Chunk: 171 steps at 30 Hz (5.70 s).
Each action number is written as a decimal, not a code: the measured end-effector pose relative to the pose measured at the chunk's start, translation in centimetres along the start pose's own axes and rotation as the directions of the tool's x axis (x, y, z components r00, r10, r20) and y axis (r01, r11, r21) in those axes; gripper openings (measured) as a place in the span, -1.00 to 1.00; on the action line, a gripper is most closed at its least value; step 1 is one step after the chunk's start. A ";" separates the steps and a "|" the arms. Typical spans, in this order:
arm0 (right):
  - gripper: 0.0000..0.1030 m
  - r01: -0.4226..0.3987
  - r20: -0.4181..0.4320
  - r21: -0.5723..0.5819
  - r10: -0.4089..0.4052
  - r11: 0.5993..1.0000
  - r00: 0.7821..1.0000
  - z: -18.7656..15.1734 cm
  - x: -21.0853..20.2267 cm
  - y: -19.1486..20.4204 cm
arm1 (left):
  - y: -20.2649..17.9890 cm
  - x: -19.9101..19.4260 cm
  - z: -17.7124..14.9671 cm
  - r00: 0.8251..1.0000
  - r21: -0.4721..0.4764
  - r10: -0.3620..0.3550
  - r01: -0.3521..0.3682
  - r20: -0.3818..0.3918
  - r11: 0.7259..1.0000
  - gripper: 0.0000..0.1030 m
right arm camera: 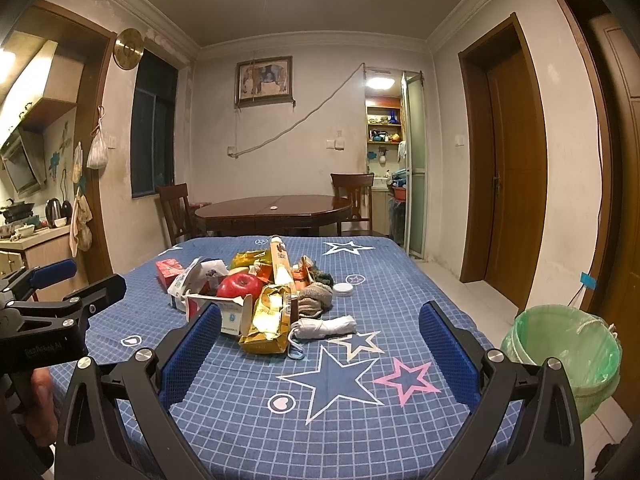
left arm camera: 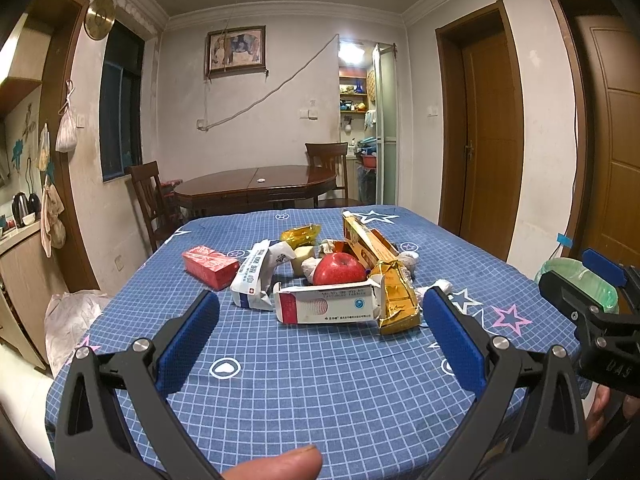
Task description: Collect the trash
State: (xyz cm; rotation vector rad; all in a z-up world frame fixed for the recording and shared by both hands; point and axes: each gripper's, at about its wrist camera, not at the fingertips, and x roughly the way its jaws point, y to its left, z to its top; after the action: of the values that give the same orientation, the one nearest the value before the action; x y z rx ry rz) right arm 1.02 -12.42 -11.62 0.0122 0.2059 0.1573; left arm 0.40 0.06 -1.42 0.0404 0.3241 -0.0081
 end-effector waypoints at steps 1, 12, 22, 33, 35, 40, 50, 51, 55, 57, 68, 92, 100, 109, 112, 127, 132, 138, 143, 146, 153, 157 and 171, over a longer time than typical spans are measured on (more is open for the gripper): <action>0.92 0.000 0.001 0.001 0.000 1.000 1.000 0.0 0.1 0.0 | 0.0 0.0 0.2 1.000 0.001 0.000 0.000 -0.001 1.000 0.90; 0.92 -0.001 -0.004 0.000 0.001 1.000 1.000 -0.1 0.2 0.0 | 0.3 0.2 0.4 1.000 -0.003 0.000 0.000 -0.009 1.000 0.90; 0.92 0.001 -0.008 -0.003 -0.001 1.000 1.000 -0.1 0.2 0.2 | 0.3 0.2 0.4 1.000 -0.001 0.001 -0.001 -0.010 1.000 0.90; 0.92 0.004 -0.022 -0.004 -0.004 1.000 1.000 -0.2 0.5 0.3 | 0.3 0.3 0.3 1.000 -0.001 0.001 -0.001 -0.013 1.000 0.90; 0.92 0.004 -0.023 -0.005 -0.004 1.000 1.000 -0.2 0.6 0.3 | 0.3 0.4 0.2 1.000 -0.001 0.001 -0.001 -0.016 1.000 0.90; 0.92 0.003 -0.023 -0.005 -0.003 1.000 1.000 -0.2 0.6 0.3 | 0.3 0.4 0.1 1.000 -0.001 0.002 -0.002 -0.018 1.000 0.90; 0.92 0.003 -0.023 -0.004 -0.003 1.000 1.000 -0.2 0.6 0.2 | 0.3 0.5 0.1 1.000 0.000 0.002 -0.002 -0.019 1.000 0.90; 0.92 0.003 -0.024 -0.005 -0.003 1.000 1.000 -0.2 0.7 0.2 | 0.3 0.5 0.1 1.000 -0.001 0.002 -0.002 -0.019 1.000 0.90; 0.92 0.004 -0.024 -0.005 -0.004 1.000 1.000 -0.2 0.7 0.3 | 0.5 0.5 0.1 1.000 -0.002 0.003 -0.003 -0.022 1.000 0.90; 0.92 0.004 -0.024 -0.004 -0.004 1.000 1.000 -0.3 0.8 0.3 | 0.5 0.5 0.0 1.000 -0.001 0.002 -0.002 -0.024 1.000 0.90; 0.92 -0.005 -0.051 -0.016 0.004 1.000 0.999 -0.5 1.2 0.1 | 0.6 1.2 0.3 0.999 0.028 -0.009 0.010 -0.045 1.000 0.90; 0.60 -0.251 -0.509 0.187 0.312 0.950 0.802 -0.6 20.7 3.3 | 12.1 26.1 2.6 0.828 -0.159 -0.148 0.073 -0.541 0.985 0.35; 0.25 -0.201 -0.551 0.122 0.235 0.972 0.801 -1.3 23.4 4.8 | 11.2 27.7 1.8 0.829 -0.076 -0.072 0.036 -0.554 0.996 -0.04; -0.04 -0.188 -0.496 0.092 0.209 0.978 0.843 -1.6 23.0 4.5 | 11.2 25.9 0.8 0.864 -0.064 -0.049 0.020 -0.502 0.998 -0.20; -0.04 -0.179 -0.439 0.074 0.193 0.981 0.877 -1.0 21.1 4.3 | 11.0 24.1 1.2 0.888 -0.057 -0.036 0.011 -0.459 0.998 -0.20; -0.02 -0.025 -0.281 0.024 0.031 0.999 0.959 1.0 15.3 -0.6 | 8.3 13.9 4.9 0.962 -0.061 -0.037 0.021 -0.271 0.998 -0.20; 0.09 -0.006 -0.418 -0.014 0.000 1.000 0.908 -0.9 17.1 -2.2 | 6.7 14.2 4.6 0.959 -0.051 -0.065 0.053 -0.277 0.997 -0.20; 0.35 -0.218 -0.382 -0.126 0.156 0.968 0.911 1.0 15.3 -0.7 | 5.9 14.2 3.6 0.948 -0.035 -0.087 0.081 -0.306 0.996 -0.20; 0.56 -0.411 -0.524 -0.456 0.136 0.789 0.841 -0.6 18.9 5.8 | 5.4 14.1 2.9 0.944 -0.025 -0.103 0.100 -0.314 0.995 -0.20; 0.57 -0.487 -0.597 -0.497 0.124 0.718 0.792 -2.0 20.7 8.2 | 5.0 13.8 2.6 0.943 -0.023 -0.105 0.103 -0.316 0.994 -0.20; 0.48 -0.508 -0.646 -0.391 0.164 0.767 0.745 -2.7 24.1 8.7 | 3.9 13.4 2.0 0.950 0.009 -0.082 0.089 -0.303 0.996 -0.20; 0.12 -0.494 -0.611 -0.394 0.180 0.775 0.771 -2.9 23.5 8.8 | 3.7 13.3 1.9 0.954 0.013 -0.067 0.075 -0.293 0.997 -0.20; 0.01 -0.244 -0.256 -0.171 0.197 0.955 0.947 3.5 14.1 3.6 | 3.1 12.4 2.9 0.971 0.020 -0.025 0.030 -0.238 0.999 -0.20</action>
State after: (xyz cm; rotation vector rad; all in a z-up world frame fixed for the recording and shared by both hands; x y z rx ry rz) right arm 14.85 -6.66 -10.97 -0.1861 0.4264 0.4052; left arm 13.08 2.98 -2.53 0.0608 0.5646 -0.0348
